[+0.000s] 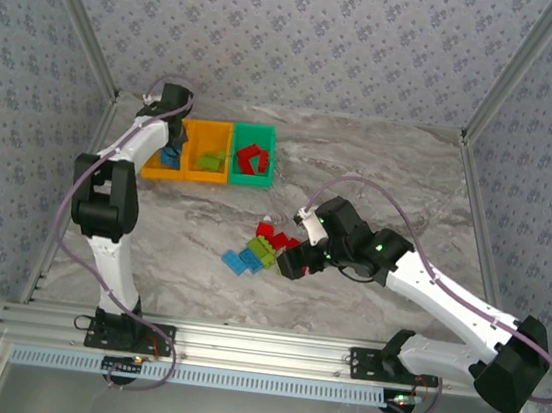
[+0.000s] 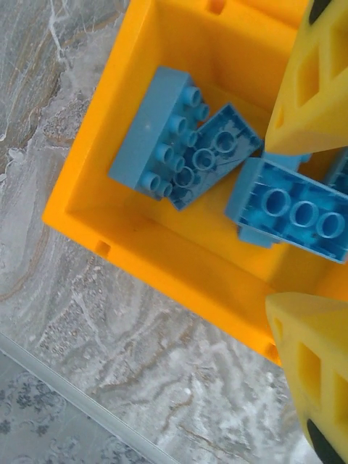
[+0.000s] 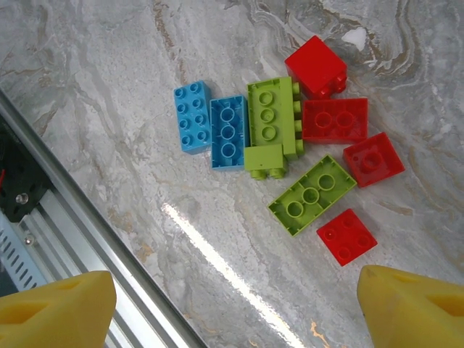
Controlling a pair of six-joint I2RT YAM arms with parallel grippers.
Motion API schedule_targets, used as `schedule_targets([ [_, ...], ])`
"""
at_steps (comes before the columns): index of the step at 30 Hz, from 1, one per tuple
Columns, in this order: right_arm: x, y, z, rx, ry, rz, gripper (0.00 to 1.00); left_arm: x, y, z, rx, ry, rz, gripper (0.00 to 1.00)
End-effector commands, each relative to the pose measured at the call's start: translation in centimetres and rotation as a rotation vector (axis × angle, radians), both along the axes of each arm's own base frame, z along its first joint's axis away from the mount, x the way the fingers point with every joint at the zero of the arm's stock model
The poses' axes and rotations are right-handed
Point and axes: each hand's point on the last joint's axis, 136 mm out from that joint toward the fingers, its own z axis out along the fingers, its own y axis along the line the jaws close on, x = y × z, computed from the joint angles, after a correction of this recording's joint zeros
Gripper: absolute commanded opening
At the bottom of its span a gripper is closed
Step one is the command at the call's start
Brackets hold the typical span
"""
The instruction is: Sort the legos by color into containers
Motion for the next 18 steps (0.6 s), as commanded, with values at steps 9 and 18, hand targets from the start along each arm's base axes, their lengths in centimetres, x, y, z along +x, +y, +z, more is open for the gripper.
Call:
schedule_targets([
  [9, 3.9, -1.8, -2.9, -0.023, 0.007, -0.247, 0.88, -13.6, -12.2, 13.9, -0.141, -0.28, -0.439, 0.46],
  [18, 5.5, -1.5, -8.4, -0.13, 0.125, -0.416, 0.73, -27.7, -21.0, 14.7, -0.17, -0.171, -1.215, 0.64],
])
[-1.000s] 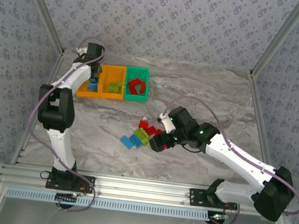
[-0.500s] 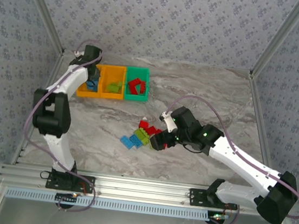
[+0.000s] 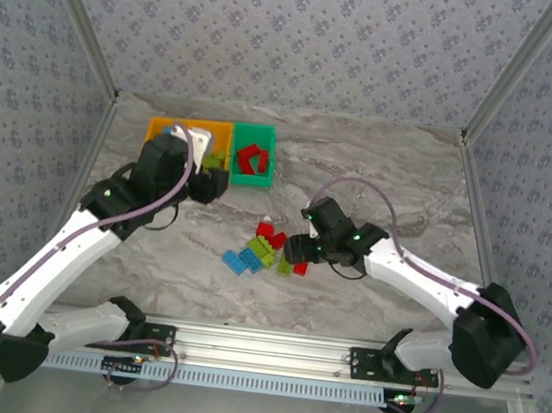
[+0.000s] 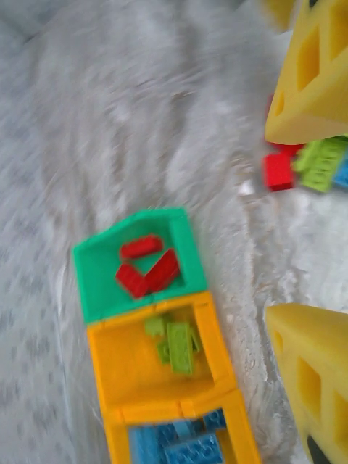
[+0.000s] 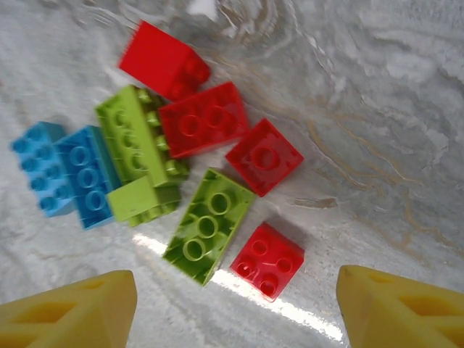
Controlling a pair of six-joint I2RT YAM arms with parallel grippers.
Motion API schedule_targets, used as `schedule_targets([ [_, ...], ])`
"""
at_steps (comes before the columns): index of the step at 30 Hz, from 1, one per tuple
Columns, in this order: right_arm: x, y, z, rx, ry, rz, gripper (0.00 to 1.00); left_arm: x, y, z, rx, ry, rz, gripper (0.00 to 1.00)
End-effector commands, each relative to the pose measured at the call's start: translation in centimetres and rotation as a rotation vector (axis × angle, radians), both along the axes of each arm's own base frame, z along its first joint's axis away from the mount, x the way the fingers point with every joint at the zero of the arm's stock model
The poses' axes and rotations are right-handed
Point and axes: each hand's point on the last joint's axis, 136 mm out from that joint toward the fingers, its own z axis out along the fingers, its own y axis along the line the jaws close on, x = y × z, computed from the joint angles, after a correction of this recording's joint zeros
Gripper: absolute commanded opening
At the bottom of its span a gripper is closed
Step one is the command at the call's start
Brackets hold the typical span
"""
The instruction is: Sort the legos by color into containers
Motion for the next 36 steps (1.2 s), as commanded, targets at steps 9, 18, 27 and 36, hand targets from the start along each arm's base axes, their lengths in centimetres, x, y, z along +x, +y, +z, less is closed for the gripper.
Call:
schedule_targets([
  [9, 2.4, 0.5, -3.9, -0.036, 0.007, -0.152, 0.7, -7.2, -1.8, -5.6, 0.183, 0.117, -0.408, 0.85],
  [18, 4.5, 0.9, -5.9, -0.057, 0.015, -0.19, 0.64, -6.9, -1.2, -6.8, 0.226, 0.133, -0.378, 0.95],
  [27, 5.0, 1.1, -7.7, -0.062, 0.023, -0.207, 0.61, -6.9, -0.8, -7.5, 0.25, 0.139, -0.374, 0.97],
  [36, 6.4, 1.4, -7.0, -0.046, -0.03, -0.191, 0.45, -6.9, -0.6, -7.7, 0.258, 0.135, -0.369, 0.98],
])
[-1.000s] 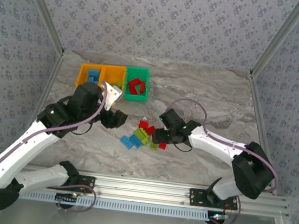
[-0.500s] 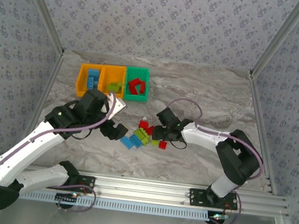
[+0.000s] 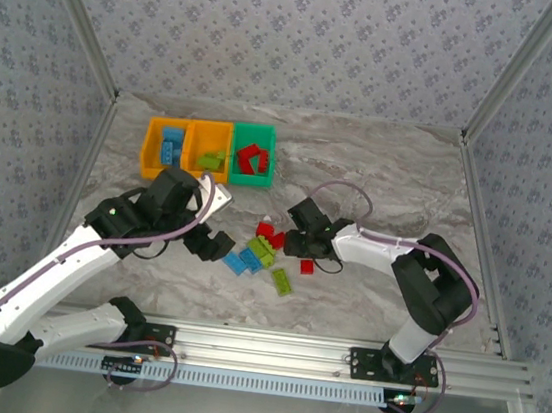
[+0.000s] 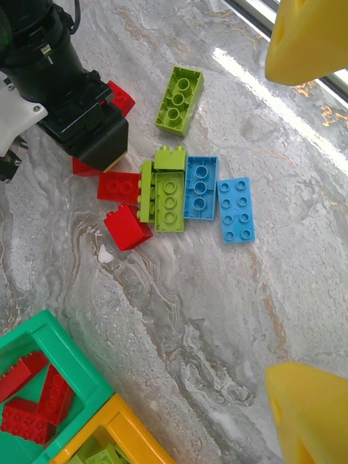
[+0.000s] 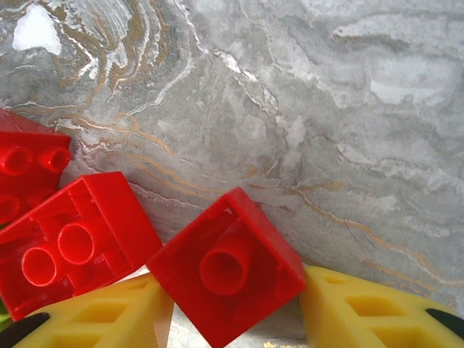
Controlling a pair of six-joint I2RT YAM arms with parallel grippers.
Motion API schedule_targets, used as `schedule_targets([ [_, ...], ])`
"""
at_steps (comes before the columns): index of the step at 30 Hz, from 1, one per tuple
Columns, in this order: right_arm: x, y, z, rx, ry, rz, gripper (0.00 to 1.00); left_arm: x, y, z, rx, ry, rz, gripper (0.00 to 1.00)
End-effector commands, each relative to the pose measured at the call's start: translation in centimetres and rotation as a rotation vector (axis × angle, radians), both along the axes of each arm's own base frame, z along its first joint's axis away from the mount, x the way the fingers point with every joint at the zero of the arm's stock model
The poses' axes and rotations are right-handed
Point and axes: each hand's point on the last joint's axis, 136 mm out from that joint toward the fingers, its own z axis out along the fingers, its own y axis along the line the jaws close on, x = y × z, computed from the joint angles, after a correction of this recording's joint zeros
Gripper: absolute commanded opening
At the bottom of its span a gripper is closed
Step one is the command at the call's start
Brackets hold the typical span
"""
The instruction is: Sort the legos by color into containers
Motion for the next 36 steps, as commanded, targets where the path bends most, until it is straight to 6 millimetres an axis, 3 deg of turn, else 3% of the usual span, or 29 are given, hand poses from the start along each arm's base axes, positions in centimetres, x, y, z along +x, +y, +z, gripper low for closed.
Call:
schedule_targets([
  [1, 1.6, 0.8, 0.4, 0.017, -0.056, 0.014, 0.42, -0.2, 0.4, 0.1, 0.016, -0.02, -0.008, 0.98],
  [8, 1.7, 0.2, 2.5, 0.022, -0.121, 0.022, 0.36, -0.1, 0.5, -0.2, 0.028, -0.019, -0.006, 0.99],
  [12, 1.9, 0.0, 4.1, 0.017, -0.166, 0.066, 0.59, -0.1, 0.5, -0.2, 0.026, -0.019, -0.007, 0.99],
  [16, 3.4, -0.9, 4.8, -0.01, -0.166, 0.006, 0.61, -0.1, 0.5, -0.3, 0.029, -0.016, -0.007, 0.99],
  [21, 4.4, -1.3, 3.7, 0.032, -0.091, -0.261, 0.65, -0.1, 0.7, -0.4, 0.035, -0.016, 0.003, 0.99],
  [27, 4.8, 0.6, 2.2, 0.02, -0.056, -0.324, 0.68, 0.0, 0.7, -0.5, 0.037, -0.015, 0.001, 0.99],
  [31, 4.4, -0.4, 1.0, -0.117, -0.038, -0.395, 0.56, 0.0, 0.7, -0.7, 0.042, -0.015, 0.0, 0.99],
  [36, 4.6, -0.1, 1.4, -0.115, -0.053, -0.41, 0.27, 0.0, 0.8, -0.8, 0.047, -0.017, 0.001, 0.99],
])
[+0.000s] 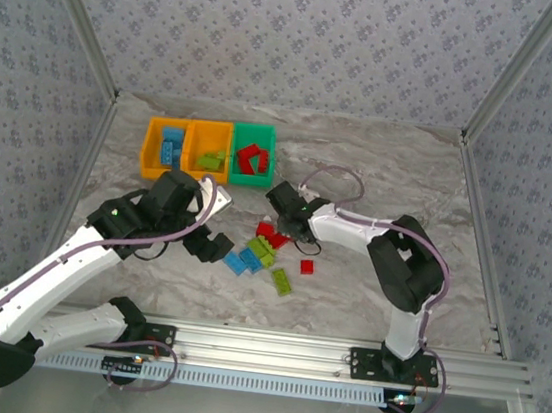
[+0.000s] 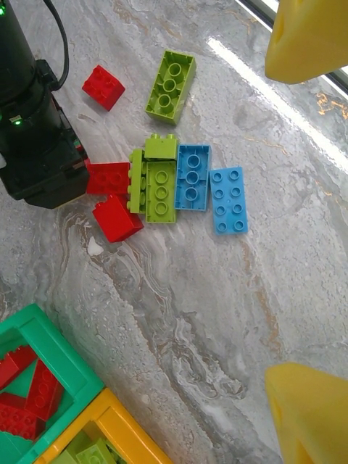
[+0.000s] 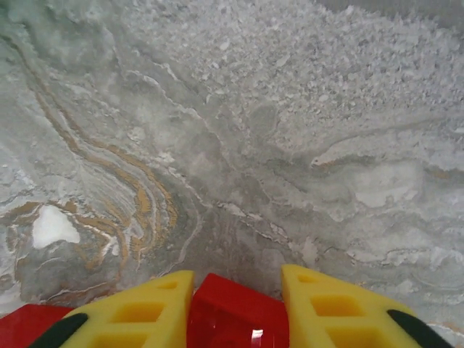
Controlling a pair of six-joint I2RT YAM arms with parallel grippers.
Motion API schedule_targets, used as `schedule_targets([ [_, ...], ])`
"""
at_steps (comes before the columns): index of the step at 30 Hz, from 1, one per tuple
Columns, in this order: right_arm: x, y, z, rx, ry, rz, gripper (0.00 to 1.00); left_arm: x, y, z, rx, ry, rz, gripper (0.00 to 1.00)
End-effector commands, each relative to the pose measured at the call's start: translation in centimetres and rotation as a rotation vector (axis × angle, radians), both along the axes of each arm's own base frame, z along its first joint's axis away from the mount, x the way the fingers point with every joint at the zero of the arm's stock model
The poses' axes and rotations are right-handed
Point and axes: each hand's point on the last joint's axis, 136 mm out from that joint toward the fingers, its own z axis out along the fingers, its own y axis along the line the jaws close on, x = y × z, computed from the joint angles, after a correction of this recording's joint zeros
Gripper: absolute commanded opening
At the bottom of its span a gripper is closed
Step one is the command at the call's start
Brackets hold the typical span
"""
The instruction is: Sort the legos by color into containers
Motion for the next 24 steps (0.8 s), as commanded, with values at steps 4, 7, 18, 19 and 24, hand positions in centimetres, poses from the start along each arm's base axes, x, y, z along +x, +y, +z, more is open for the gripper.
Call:
schedule_targets([
  [4, -0.4, -2.5, 1.7, -0.033, -0.051, -0.069, 0.27, -0.1, 0.3, 0.0, 0.013, -0.012, -0.004, 0.99],
  [7, 0.0, -3.1, 3.9, 0.0, -0.117, -0.068, 0.28, -0.1, 0.4, -0.1, 0.016, -0.013, -0.004, 0.99],
  [18, 3.8, 1.4, 13.0, 0.203, -0.479, 0.177, 0.28, 0.3, 0.6, 0.0, 0.011, -0.021, 0.013, 0.99],
  [19, 4.3, 2.3, 13.9, 0.204, -0.531, 0.239, 0.28, 0.4, 0.7, -0.1, 0.012, -0.02, 0.018, 0.99],
  [24, 8.1, 7.0, 16.2, 0.175, -0.722, 0.47, 0.29, 0.8, 1.1, -0.4, 0.015, -0.02, 0.039, 0.99],
])
